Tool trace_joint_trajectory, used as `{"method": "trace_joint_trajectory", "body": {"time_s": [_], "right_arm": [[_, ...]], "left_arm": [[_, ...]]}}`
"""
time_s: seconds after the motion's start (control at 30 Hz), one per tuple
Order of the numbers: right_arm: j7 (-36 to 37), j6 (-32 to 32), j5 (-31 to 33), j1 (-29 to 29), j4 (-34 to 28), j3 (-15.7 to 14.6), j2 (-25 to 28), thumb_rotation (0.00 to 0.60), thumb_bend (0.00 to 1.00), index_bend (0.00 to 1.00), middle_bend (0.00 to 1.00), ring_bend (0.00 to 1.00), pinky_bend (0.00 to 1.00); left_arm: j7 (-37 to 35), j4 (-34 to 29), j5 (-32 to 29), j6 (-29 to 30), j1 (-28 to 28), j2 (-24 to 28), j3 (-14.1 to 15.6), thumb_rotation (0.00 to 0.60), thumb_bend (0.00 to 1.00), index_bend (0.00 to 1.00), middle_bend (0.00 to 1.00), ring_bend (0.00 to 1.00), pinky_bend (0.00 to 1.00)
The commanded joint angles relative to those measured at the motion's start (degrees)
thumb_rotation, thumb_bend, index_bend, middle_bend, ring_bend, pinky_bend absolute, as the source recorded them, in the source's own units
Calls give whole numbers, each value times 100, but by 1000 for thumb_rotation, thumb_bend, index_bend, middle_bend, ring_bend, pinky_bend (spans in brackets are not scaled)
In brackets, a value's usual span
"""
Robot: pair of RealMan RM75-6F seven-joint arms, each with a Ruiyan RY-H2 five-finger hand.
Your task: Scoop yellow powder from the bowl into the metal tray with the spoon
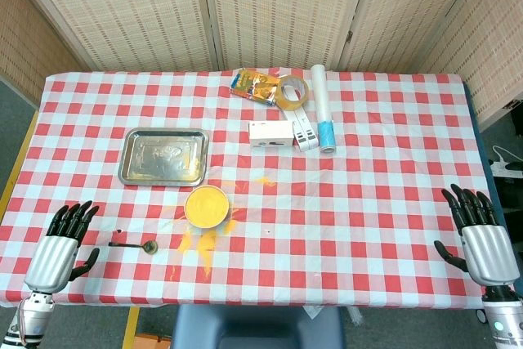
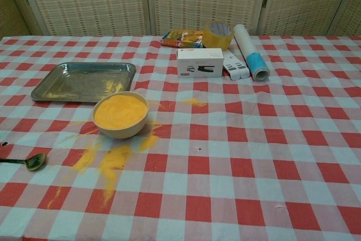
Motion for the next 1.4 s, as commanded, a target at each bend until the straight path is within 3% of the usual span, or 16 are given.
{"method": "trace_joint_trajectory", "body": {"time_s": [0.03,0.23,0.4,0.53,0.9,1.4], "right_arm": [[17,34,-18,-17,-12,3,17,600,163,0,0,0,0],[52,17,-35,-4,-25,5,23,600,163,0,0,0,0],[85,-77,15,43,0,29,15,600,162,0,0,0,0],[88,-76,27,44,1,39,14,600,163,0,0,0,0],[47,-94,76,43,7,56,-3,600,163,0,0,0,0],[53,-102,98,45,6,69,1,600,163,0,0,0,0]], "left_arm": [[24,30,31,10,3,-40,0,600,390,0,3,0,44],[37,32,95,-107,-36,-66,53,600,391,25,9,0,44],[12,363,305,-290,-203,-399,89,600,387,329,36,0,41],[181,539,151,-838,-399,-545,119,600,386,403,38,0,41],[227,1150,-23,-1430,-692,-1047,104,600,391,409,40,0,40],[164,1577,-162,-1670,-868,-1386,79,600,390,445,45,0,41]]}}
